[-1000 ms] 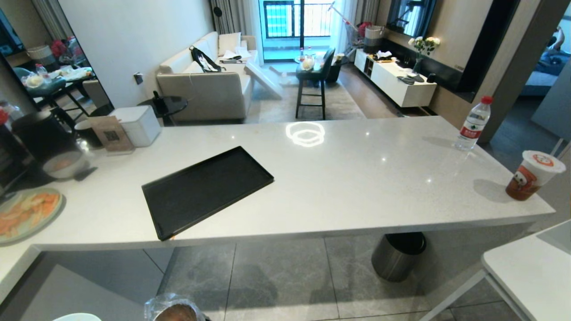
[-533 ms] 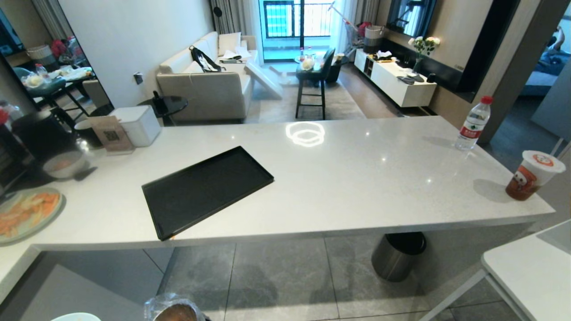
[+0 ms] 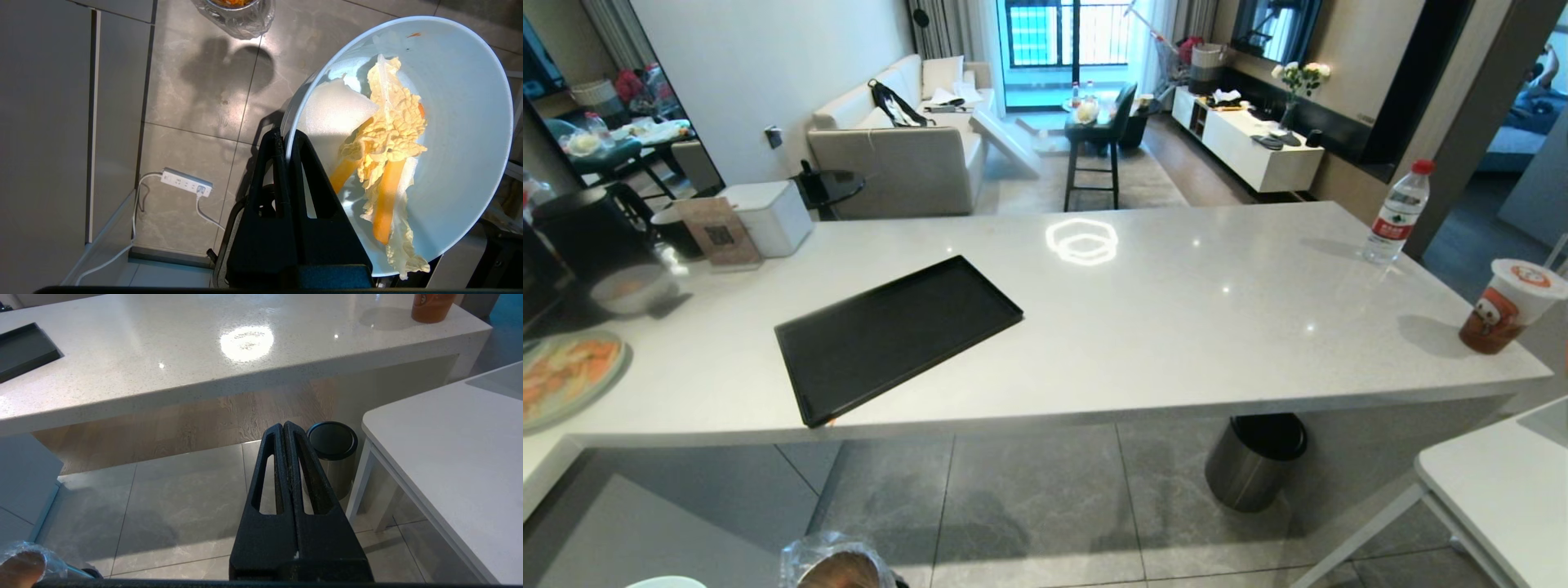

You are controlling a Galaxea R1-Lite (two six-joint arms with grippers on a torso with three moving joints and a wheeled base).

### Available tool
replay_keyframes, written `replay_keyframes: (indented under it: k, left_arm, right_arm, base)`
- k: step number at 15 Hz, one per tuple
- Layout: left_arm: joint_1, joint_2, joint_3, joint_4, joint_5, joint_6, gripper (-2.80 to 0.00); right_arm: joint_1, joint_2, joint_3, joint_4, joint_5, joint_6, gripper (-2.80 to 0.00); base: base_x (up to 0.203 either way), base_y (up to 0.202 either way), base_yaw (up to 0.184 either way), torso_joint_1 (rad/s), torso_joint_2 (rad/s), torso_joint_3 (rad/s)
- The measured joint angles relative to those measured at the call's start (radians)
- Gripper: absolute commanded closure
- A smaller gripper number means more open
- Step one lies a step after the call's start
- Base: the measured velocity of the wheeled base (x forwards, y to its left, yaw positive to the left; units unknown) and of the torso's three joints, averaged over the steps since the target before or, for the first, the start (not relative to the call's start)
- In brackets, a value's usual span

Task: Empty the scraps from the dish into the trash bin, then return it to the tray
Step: Move the bowl over the trash can

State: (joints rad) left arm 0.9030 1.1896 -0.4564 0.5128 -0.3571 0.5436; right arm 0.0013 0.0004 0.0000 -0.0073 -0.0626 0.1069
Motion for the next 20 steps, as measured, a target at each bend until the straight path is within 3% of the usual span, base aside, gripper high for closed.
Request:
replay_keyframes:
  k: [10,20]
  left_arm:
    - [0.000,0.009,0.011,0.000,-0.004,-0.001,0.00]
    - [0.000,0.011,0.022,-0.001,-0.004,-0.001,0.00]
  right_arm:
    - [0.000,0.000,0.000,0.000,0.000,0.001,0.00]
    - [0.000,0.000,0.000,0.000,0.000,0.001,0.00]
  base:
    - [0.000,0.000,0.000,-0.135,0.35,0.212]
    - [0.000,0.000,0.000,-0.174,0.53,0.347]
